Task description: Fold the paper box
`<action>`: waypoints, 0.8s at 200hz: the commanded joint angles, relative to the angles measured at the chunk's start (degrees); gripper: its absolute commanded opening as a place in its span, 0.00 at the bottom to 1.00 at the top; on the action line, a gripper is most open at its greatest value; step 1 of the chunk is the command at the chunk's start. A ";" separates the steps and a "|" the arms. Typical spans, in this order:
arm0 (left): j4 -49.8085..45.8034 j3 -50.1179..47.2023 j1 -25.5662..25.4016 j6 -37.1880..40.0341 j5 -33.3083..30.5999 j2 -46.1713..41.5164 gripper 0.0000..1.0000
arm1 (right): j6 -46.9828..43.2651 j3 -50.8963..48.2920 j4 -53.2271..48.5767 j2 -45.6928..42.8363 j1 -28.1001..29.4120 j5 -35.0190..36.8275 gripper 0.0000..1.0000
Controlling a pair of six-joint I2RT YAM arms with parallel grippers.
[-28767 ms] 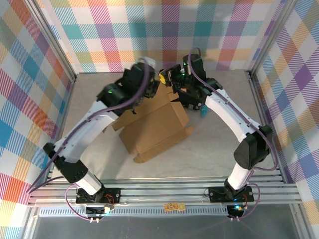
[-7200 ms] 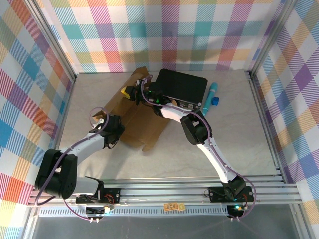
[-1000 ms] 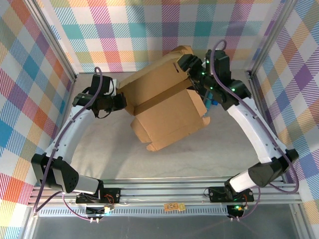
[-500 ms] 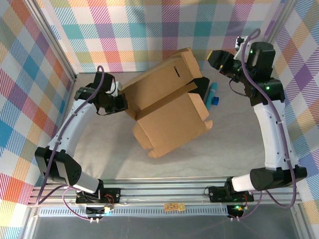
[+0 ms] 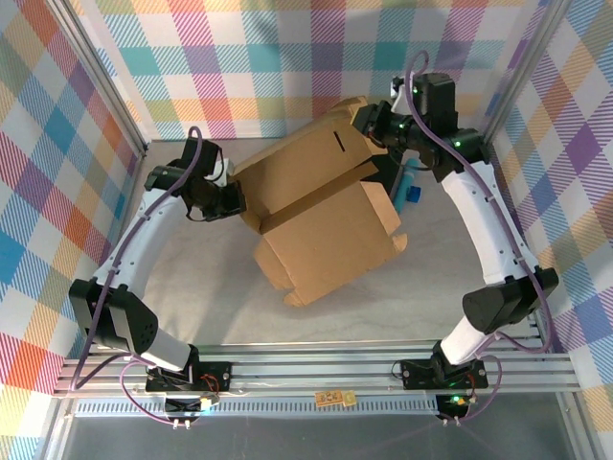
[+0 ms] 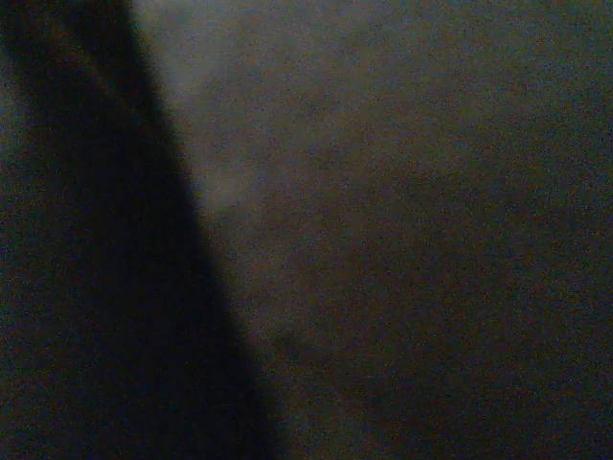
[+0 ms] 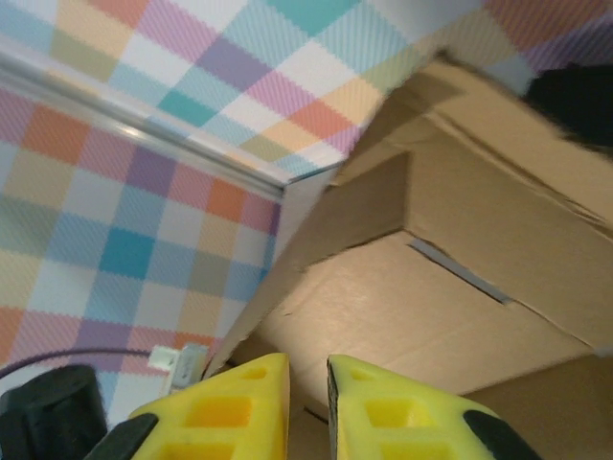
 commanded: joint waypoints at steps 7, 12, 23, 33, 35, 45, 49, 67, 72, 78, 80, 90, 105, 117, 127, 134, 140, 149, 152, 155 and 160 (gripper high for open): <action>-0.16 2.77 0.51 -1.38 1.00 0.01 0.00 | 0.86 -8.77 -1.64 -5.41 -0.60 8.98 0.31; -0.17 2.80 0.51 -1.43 1.09 0.01 0.00 | 0.51 -10.86 -1.30 -6.49 -0.91 9.15 0.34; -0.17 2.87 0.51 -1.37 1.23 -0.04 0.00 | -0.35 -14.49 -0.65 -8.17 -1.64 8.69 0.40; -0.30 2.89 0.51 -1.35 1.37 0.01 0.00 | -1.43 -16.83 -0.22 -8.86 -2.20 7.31 0.45; -0.34 2.91 0.51 -1.36 1.38 0.01 0.00 | -1.76 -17.26 0.03 -8.98 -2.32 6.96 0.47; -0.47 2.89 0.51 -1.19 1.45 0.02 0.00 | -3.09 -18.53 0.59 -8.77 -2.80 5.38 0.52; -0.52 2.90 0.51 -1.12 1.45 0.01 0.00 | -3.53 -18.55 0.46 -8.39 -2.90 4.75 0.53; -0.69 3.00 0.51 -0.98 1.71 0.08 0.00 | -5.92 -18.05 1.06 -6.35 -3.49 1.88 0.56; -0.78 3.06 0.51 -0.91 1.73 0.14 0.00 | -6.45 -17.81 1.30 -5.69 -3.64 1.05 0.57; -0.77 3.17 0.51 -0.91 1.80 0.14 0.00 | -6.98 -16.84 1.05 -4.58 -3.79 0.25 0.58; -0.78 3.15 0.56 -0.87 1.80 0.11 0.00 | -7.10 -16.43 0.81 -4.11 -3.88 -0.01 0.59; -0.79 3.24 0.51 -0.93 1.71 0.09 0.00 | -7.60 -13.83 -1.83 -1.57 -3.82 -0.31 0.58; -0.88 3.66 0.51 -0.99 1.80 0.18 0.00 | -8.05 -12.24 -3.37 0.38 -3.83 -0.52 0.57; -0.83 3.73 0.51 -1.01 1.84 0.18 0.00 | -7.97 -12.91 -2.78 0.41 -3.87 0.03 0.58; -0.88 3.82 0.51 -0.97 1.80 0.20 0.00 | -8.11 -12.90 -3.29 0.57 -3.82 0.92 0.57; -0.88 3.84 0.51 -1.00 1.78 0.23 0.00 | -8.36 -12.72 -3.88 0.69 -3.83 1.47 0.58; -0.92 3.93 0.51 -1.01 1.80 0.19 0.00 | -8.48 -12.72 -4.37 0.68 -3.82 1.95 0.57; -0.97 3.97 0.51 -0.93 1.76 0.18 0.00 | -8.68 -12.94 -4.87 0.28 -3.88 2.61 0.57; -0.96 4.00 0.51 -1.00 1.80 0.18 0.00 | -8.82 -13.20 -4.84 0.12 -3.83 2.79 0.58; -0.96 3.99 0.51 -0.98 1.87 0.14 0.00 | -8.76 -13.55 -4.56 -0.16 -3.82 2.83 0.58; -0.96 4.00 0.51 -0.95 1.93 0.10 0.00 | -8.85 -14.09 -4.08 -0.38 -3.84 2.68 0.59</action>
